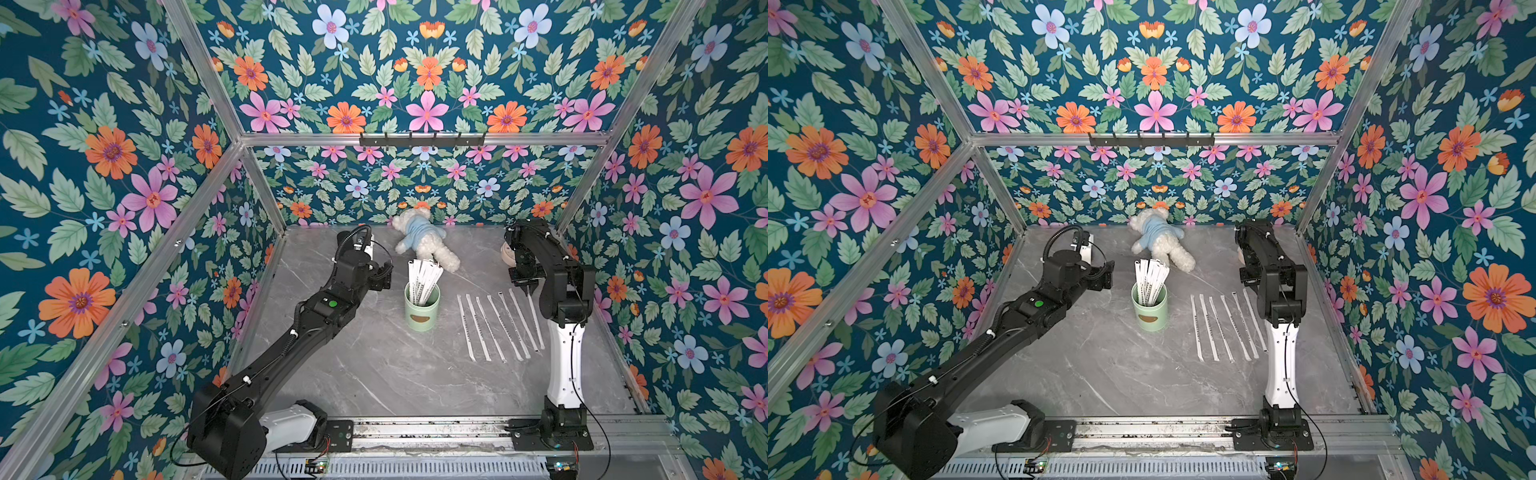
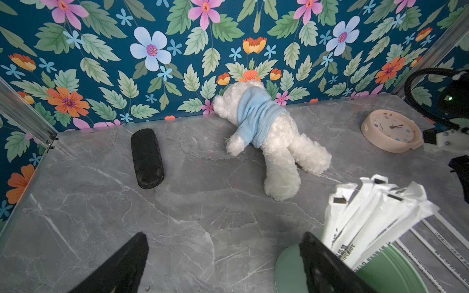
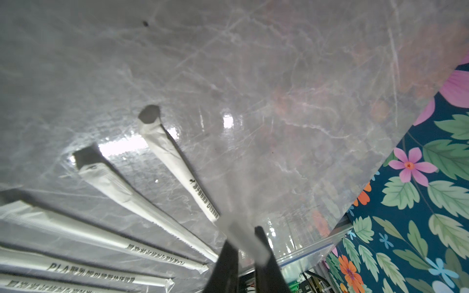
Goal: Take the straws out of the storage container
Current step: Place the straw at the center of the board, then pick up the straw from the container.
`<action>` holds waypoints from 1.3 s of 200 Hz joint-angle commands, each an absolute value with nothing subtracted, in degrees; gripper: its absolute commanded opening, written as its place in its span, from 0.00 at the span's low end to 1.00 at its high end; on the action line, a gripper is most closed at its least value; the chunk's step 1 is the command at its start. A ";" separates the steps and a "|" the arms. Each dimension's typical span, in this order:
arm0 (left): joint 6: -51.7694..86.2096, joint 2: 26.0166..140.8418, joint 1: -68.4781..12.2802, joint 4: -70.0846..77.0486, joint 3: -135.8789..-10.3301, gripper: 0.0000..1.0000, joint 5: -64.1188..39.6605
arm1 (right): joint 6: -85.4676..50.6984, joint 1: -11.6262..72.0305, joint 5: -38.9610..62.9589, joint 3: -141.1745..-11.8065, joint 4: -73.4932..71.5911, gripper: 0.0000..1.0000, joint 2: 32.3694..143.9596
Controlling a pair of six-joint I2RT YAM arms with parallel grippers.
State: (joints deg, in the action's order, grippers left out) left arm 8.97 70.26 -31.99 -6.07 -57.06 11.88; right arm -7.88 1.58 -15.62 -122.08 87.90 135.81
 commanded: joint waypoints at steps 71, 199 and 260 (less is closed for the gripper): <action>8.26 69.87 -32.01 -5.19 -57.15 0.95 12.95 | -9.82 2.43 -9.53 -119.94 84.49 0.20 128.69; 8.75 69.03 -31.93 -3.44 -55.77 0.95 13.60 | -23.83 40.81 1.09 -94.17 46.83 0.32 91.43; 8.88 67.51 -31.98 -2.24 -54.38 0.95 16.87 | -24.94 44.78 1.73 -101.92 45.27 0.31 104.83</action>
State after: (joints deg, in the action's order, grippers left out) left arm 8.73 68.20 -31.97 -4.38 -54.78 14.46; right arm -23.59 44.47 1.74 -99.50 46.92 101.93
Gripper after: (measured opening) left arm 0.949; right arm 0.315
